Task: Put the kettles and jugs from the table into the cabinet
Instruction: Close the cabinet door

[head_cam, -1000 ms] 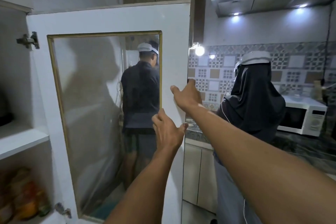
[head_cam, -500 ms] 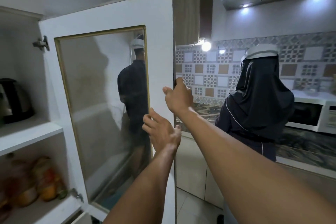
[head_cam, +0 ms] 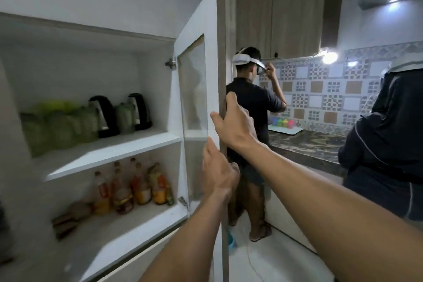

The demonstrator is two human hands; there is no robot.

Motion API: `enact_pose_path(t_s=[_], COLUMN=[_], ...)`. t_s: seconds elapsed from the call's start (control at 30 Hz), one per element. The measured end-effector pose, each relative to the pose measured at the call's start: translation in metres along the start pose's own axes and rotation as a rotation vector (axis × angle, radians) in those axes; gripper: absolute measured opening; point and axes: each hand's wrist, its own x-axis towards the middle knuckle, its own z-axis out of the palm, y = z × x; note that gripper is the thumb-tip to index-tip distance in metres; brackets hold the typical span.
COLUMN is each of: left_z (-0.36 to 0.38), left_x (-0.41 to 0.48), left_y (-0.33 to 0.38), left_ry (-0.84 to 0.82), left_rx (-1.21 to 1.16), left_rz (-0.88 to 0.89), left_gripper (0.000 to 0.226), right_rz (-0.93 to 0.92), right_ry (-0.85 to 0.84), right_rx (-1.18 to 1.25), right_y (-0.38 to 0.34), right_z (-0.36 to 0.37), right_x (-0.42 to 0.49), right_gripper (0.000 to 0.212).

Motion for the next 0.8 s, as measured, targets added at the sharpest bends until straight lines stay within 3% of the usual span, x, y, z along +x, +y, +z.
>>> enact_pose_path(t_s=[0.2,0.43,0.6,0.8], left_z=[-0.124,-0.208,-0.243,-0.274], left_x=[-0.014,0.012,0.051,0.104], left_y=[-0.048,-0.107,-0.166,-0.215], left_ry=[0.105,0.249,0.421,0.569], left_rx=[0.089,0.153,0.155,0.219], left_rz=[-0.179,-0.373,-0.365,-0.437], left_gripper=[0.043,0.035,0.021,0.029], right_rz=[-0.123,-0.3,-0.608,-0.839], right_ry=[-0.128,-0.246,-0.21,-0.262], right_rx=[0.062,0.011,-0.076,0.009], right_y=[-0.107,-0.179,-0.212,-0.239], right_z=[0.07,0.148,0.2,0.267], right_x=[-0.027,-0.019,0.01,0.045], right_gripper=[0.022,0.051,0.051,0.057])
